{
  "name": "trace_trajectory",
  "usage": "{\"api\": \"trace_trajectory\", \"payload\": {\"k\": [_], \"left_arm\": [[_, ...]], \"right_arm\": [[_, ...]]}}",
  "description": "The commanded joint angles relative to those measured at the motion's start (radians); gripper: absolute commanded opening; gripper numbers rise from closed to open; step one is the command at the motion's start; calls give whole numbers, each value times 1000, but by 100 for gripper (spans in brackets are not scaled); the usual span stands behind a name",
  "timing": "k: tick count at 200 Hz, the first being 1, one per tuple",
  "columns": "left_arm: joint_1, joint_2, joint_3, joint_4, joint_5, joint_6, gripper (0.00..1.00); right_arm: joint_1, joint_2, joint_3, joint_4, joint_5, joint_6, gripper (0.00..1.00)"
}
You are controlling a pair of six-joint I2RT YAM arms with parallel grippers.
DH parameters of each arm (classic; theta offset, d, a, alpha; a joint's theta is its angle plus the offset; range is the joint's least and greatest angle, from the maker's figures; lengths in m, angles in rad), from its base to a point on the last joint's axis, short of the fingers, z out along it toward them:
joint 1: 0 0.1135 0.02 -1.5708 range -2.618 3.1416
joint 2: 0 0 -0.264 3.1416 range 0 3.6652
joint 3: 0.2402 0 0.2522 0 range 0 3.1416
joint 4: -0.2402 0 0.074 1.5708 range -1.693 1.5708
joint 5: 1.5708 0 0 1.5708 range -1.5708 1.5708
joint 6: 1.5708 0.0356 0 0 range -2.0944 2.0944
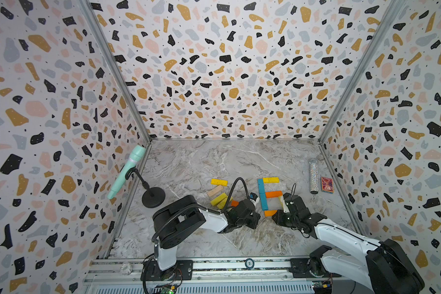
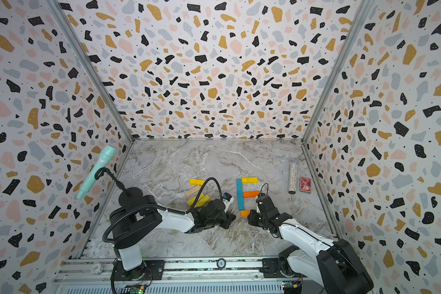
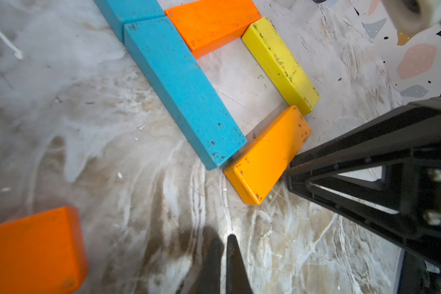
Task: Assemble the number 6 with building blocks
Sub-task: Assemble the building block at the center of the board.
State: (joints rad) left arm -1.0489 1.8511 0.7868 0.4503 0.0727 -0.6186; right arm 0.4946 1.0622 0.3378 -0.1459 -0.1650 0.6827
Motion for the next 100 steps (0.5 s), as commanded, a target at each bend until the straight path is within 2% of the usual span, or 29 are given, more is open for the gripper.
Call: {"api": "trace_trajectory", "payload": {"k": [1, 12, 26, 37, 49, 69, 100], "left_arm": [[5, -19, -15, 34, 6, 0, 0], [6, -23, -14, 30, 3, 2, 0], [6, -24, -14, 28, 2, 4, 0], [6, -23, -12, 26, 1, 6, 0], [6, -23, -9, 25, 2, 6, 0], [6, -21, -11, 28, 1, 4, 0], [6, -17, -15, 40, -6, 2, 0]], "right_arm": [[-18, -78, 56, -107, 15, -25, 26], [-49, -113, 75, -139, 13, -42, 28], [-100, -136, 95, -165, 0, -74, 37], [-143, -137, 108, -172, -16, -101, 39], [-181, -121, 122, -172, -29, -132, 42], [-233, -71, 147, -169, -28, -181, 56], [-283, 7, 185, -122, -47, -221, 64]]}}
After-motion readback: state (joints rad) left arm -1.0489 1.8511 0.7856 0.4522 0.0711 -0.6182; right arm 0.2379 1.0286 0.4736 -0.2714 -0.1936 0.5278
